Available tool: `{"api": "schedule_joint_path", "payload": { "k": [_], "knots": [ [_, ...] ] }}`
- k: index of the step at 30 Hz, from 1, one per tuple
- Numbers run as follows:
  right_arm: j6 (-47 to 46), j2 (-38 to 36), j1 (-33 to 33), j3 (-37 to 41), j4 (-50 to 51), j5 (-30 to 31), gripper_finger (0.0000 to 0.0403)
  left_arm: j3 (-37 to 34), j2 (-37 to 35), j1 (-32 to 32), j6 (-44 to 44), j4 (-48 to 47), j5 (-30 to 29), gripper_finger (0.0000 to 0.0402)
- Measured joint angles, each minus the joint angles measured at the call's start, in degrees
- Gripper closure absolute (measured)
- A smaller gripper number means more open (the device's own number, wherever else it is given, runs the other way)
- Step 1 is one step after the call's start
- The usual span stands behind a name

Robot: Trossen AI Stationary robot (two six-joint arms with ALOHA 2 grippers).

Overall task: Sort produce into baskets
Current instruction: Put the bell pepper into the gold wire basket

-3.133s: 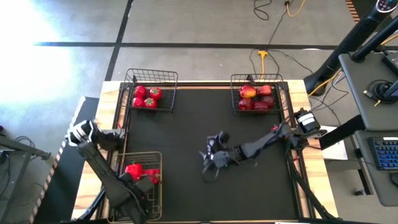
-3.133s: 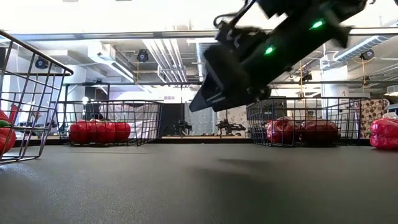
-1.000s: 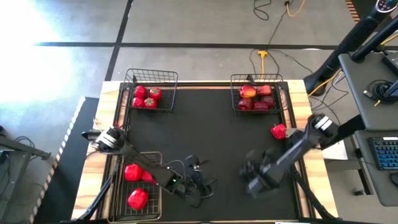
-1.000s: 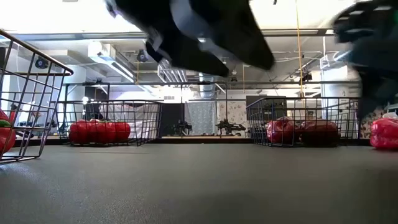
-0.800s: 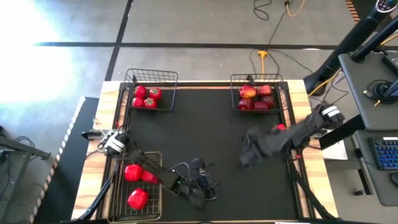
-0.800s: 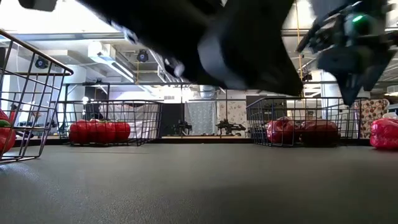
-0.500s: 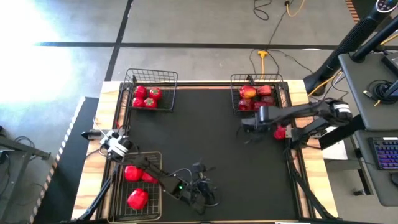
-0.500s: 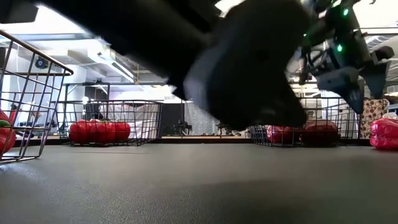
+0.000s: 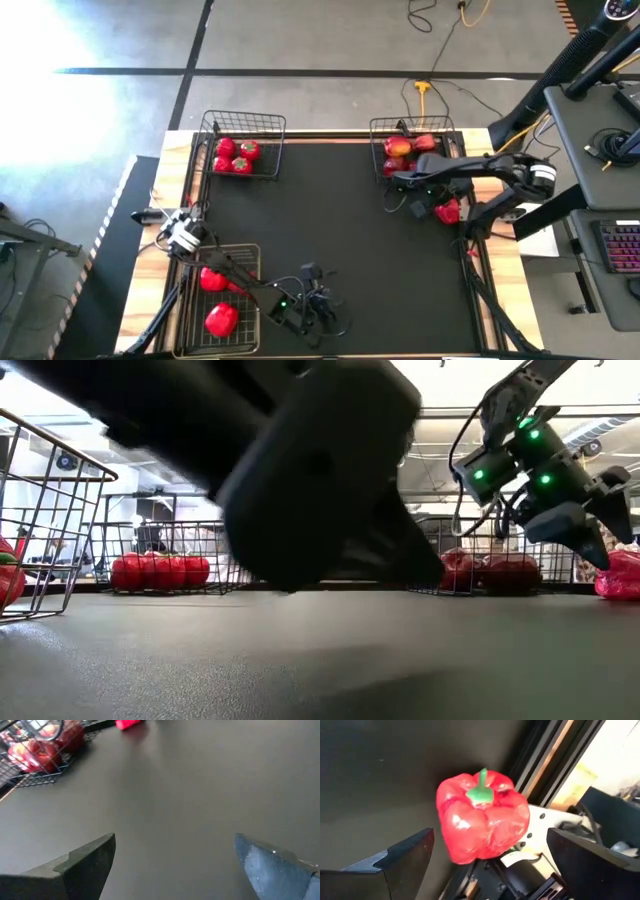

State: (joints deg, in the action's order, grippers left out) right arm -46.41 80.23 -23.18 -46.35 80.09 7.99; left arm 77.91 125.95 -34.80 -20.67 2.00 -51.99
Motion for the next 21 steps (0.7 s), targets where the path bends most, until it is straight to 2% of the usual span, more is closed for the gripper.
{"api": "schedule_joint_path", "payload": {
  "k": [3,8,14,21],
  "knots": [
    [1.8,1.4,-2.1,0.0,0.0,-0.9,0.0023,-0.4,0.0,-1.1,-0.8,-0.2,-0.5,0.0013],
    [3.9,3.4,-4.1,0.0,0.0,-1.5,0.0023,-0.7,0.0,-2.0,-2.5,0.6,-4.8,0.0013],
    [4.7,5.1,-4.0,0.0,-0.3,-2.1,0.0028,-0.8,0.1,-2.0,0.7,1.3,-4.6,0.0013],
    [3.7,6.5,-4.0,0.0,-0.5,-1.9,0.0087,-0.8,0.1,-2.0,0.9,0.6,-4.6,0.0013]
  ]
}}
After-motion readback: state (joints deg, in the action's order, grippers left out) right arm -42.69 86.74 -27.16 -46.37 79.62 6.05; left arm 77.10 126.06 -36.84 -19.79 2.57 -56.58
